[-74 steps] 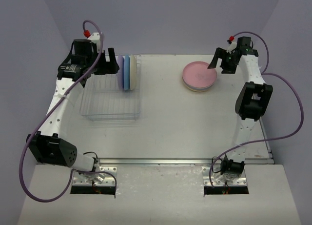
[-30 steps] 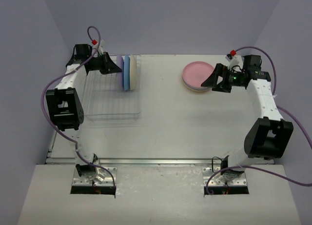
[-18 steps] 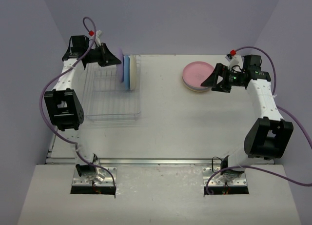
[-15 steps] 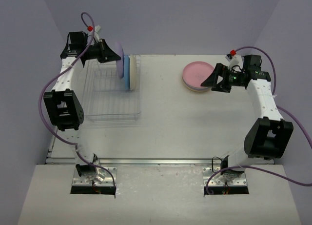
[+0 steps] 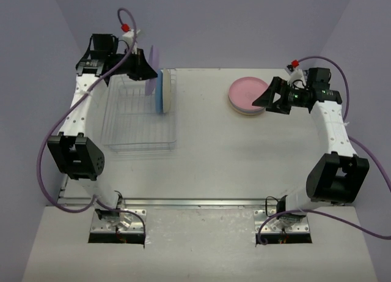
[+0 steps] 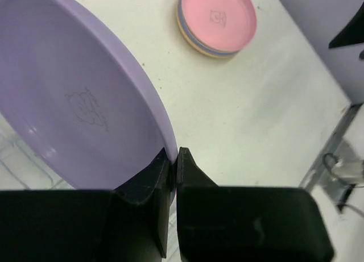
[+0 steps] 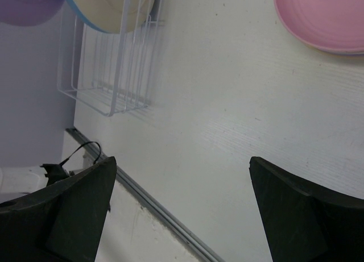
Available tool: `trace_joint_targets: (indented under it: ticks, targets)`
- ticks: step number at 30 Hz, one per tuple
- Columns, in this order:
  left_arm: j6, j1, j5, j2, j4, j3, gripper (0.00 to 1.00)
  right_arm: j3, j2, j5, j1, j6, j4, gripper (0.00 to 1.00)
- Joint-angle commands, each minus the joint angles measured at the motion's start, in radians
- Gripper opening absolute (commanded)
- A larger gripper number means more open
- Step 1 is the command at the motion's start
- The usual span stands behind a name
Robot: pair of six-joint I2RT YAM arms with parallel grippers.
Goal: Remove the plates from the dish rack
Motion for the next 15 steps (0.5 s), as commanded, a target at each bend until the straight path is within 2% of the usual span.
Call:
trace_joint_targets:
  ticks: [1, 3, 6, 8, 9, 12, 14, 15]
  targets:
    - [0.34, -0.33, -0.441, -0.288, 0.08, -0.294, 0.0, 0.057, -0.057, -0.002, 0.002, 0.033, 0.035, 0.99]
    - [0.435, -0.517, -0.612, -0.361, 0.133, -0.398, 0.0, 0.07, -0.063, -0.004, 0.002, 0.034, 0.026, 0.99]
    - [0.529, -0.689, -0.892, -0.437, 0.201, -0.558, 0.0, 0.095, -0.068, -0.012, 0.002, 0.03, 0.006, 0.99]
    - [0.632, -0.803, -1.014, -0.473, 0.259, -0.662, 0.0, 0.121, -0.069, -0.012, 0.002, 0.023, -0.01, 0.99]
    - [0.666, -0.825, -1.083, -0.494, 0.296, -0.737, 0.0, 0.129, -0.069, -0.012, 0.004, 0.019, -0.026, 0.99]
    - [0.766, -0.886, -1.173, -0.529, 0.358, -0.846, 0.0, 0.177, -0.058, 0.04, 0.051, -0.034, -0.092, 0.99]
    - [0.799, -0.914, -1.193, -0.543, 0.378, -0.916, 0.0, 0.192, -0.057, 0.11, 0.102, -0.075, -0.123, 0.99]
    - [0.83, -0.944, -1.218, -0.553, 0.388, -0.939, 0.0, 0.192, -0.055, 0.183, 0.166, -0.112, -0.142, 0.99]
